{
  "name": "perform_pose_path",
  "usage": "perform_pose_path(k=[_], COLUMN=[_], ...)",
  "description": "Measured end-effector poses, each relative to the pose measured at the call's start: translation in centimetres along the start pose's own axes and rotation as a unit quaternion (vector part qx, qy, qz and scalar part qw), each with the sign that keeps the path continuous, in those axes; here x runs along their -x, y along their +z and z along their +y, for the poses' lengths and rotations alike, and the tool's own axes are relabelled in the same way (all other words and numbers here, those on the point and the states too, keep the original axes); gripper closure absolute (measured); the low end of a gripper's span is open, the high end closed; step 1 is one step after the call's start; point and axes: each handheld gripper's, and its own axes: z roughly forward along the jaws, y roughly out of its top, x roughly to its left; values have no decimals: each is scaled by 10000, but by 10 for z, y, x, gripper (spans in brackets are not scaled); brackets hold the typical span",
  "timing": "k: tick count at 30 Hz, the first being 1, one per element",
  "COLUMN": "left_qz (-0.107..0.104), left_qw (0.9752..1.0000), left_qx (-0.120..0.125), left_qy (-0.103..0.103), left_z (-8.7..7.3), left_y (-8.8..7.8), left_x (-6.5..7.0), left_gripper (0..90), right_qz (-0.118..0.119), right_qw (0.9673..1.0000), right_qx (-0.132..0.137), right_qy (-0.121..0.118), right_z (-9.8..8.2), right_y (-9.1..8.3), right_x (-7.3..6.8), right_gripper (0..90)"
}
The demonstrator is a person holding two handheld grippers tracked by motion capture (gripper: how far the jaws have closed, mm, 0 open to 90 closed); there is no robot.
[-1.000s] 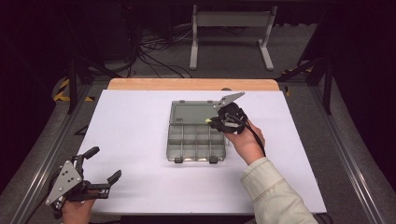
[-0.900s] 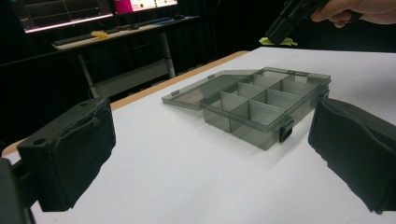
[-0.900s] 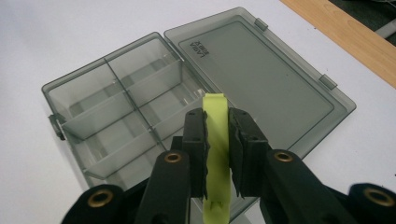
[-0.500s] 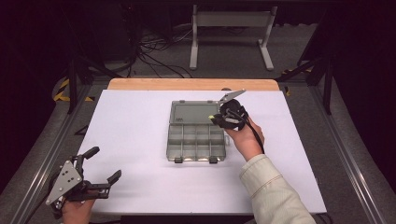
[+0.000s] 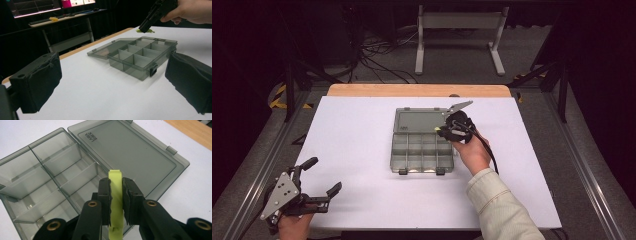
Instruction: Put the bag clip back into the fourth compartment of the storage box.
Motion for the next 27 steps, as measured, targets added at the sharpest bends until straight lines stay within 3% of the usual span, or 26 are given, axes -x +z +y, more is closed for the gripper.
perform_pose_path(k=[27], left_qz=[30], left_qw=[10000], left_qx=[-14], left_qy=[-4], left_z=[0], left_y=[0], left_x=[0], left_gripper=[14], right_qz=[153], right_qw=[9997], right_qx=[-116], right_qy=[177], right_z=[-18], right_y=[18], right_x=[-2], right_gripper=[779])
